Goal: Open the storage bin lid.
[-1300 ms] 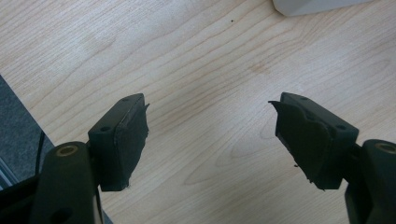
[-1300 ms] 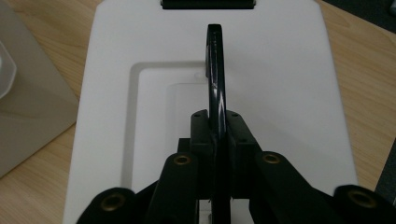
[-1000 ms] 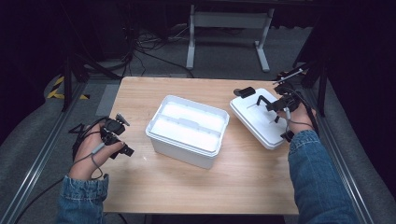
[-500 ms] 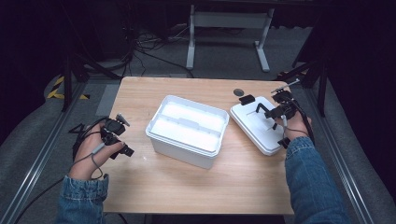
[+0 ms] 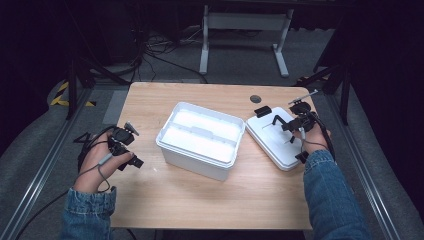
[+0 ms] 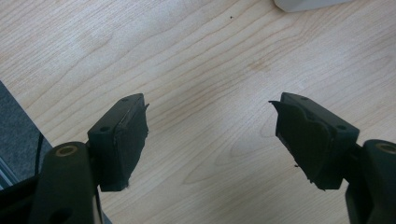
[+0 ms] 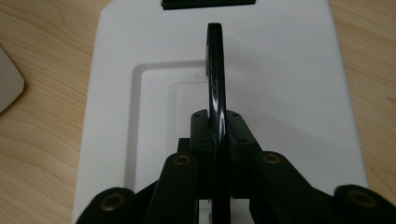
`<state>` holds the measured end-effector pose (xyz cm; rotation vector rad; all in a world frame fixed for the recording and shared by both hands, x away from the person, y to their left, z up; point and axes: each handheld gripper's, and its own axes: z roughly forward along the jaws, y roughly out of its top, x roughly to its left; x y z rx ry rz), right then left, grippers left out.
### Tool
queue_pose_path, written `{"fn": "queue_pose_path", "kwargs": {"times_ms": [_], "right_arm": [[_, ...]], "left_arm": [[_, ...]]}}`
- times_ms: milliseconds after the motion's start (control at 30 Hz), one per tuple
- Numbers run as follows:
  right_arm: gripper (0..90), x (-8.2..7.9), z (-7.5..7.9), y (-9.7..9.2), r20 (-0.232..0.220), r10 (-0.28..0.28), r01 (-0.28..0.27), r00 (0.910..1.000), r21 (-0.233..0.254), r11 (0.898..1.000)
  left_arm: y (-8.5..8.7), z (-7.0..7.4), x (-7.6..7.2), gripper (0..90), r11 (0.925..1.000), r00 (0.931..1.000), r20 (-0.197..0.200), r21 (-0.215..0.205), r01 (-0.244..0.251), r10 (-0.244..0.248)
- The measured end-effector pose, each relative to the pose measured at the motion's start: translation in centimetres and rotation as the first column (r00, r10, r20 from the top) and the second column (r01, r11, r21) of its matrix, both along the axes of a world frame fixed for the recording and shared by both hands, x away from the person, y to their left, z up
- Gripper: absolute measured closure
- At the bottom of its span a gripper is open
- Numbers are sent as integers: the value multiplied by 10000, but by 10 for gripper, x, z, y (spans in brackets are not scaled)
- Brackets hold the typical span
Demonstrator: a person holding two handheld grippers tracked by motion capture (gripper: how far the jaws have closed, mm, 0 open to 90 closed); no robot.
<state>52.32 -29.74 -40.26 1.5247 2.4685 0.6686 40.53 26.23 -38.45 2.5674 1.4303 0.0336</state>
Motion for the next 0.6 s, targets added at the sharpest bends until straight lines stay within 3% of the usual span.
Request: {"fn": "queue_pose_path", "kwargs": {"times_ms": [300, 400, 500, 600], "right_arm": [[831, 1, -6, -2, -280, -23, 26, 9996, 118, 9999], [779, 1, -6, -7, -180, -245, 253, 9995, 450, 9987], [709, 1, -4, -8, -137, -496, 498, 9987, 180, 9986], [681, 0, -3, -11, -69, -638, 639, 9979, 222, 9977]], "left_arm": [[-1, -1, 0, 260, 10000, 10000, 17, 37, -26, 26], [-2, -1, 0, 258, 10000, 10000, -52, -23, 35, -35], [-2, -1, 1, 257, 9999, 9999, -73, 52, 153, -152], [-3, -1, 1, 256, 10000, 9999, -97, 31, 92, -92]]}}
